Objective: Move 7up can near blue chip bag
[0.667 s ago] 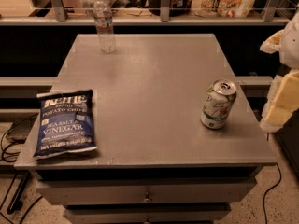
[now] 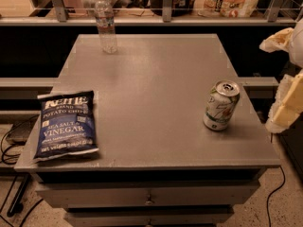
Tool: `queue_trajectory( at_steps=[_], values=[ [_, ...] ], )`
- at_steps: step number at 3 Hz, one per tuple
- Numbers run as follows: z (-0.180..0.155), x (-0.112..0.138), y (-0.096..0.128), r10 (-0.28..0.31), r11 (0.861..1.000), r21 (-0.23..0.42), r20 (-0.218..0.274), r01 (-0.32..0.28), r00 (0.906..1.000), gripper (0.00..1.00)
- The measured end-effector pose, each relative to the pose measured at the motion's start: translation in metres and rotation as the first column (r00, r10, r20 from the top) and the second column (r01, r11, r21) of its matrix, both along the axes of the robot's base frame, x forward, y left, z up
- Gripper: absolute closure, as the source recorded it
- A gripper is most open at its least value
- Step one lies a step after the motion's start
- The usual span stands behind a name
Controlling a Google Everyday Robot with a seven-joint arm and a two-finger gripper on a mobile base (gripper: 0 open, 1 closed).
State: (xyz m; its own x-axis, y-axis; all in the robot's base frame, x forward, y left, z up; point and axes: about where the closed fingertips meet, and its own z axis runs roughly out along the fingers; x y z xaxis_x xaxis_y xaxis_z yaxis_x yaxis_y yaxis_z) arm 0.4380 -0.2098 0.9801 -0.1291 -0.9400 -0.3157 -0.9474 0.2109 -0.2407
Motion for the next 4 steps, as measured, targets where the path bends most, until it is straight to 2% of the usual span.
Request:
queue_trajectory(
  at_steps=[1,2,3,4],
  values=[
    [0.0,0.0,0.012,0.078,0.993,0.088,0.031,-0.08,0.9965,0.0],
    [-0.008,0.0,0.02,0.073,0.988,0.131,0.076,-0.083,0.9944,0.0],
    [-0.025,0.009,0.027,0.026,0.989,0.145,0.108,-0.042,0.9938,0.0],
    [-0.045,0.028,0.029,-0.031,0.988,0.156,0.111,0.014,0.9933,0.0]
  ],
)
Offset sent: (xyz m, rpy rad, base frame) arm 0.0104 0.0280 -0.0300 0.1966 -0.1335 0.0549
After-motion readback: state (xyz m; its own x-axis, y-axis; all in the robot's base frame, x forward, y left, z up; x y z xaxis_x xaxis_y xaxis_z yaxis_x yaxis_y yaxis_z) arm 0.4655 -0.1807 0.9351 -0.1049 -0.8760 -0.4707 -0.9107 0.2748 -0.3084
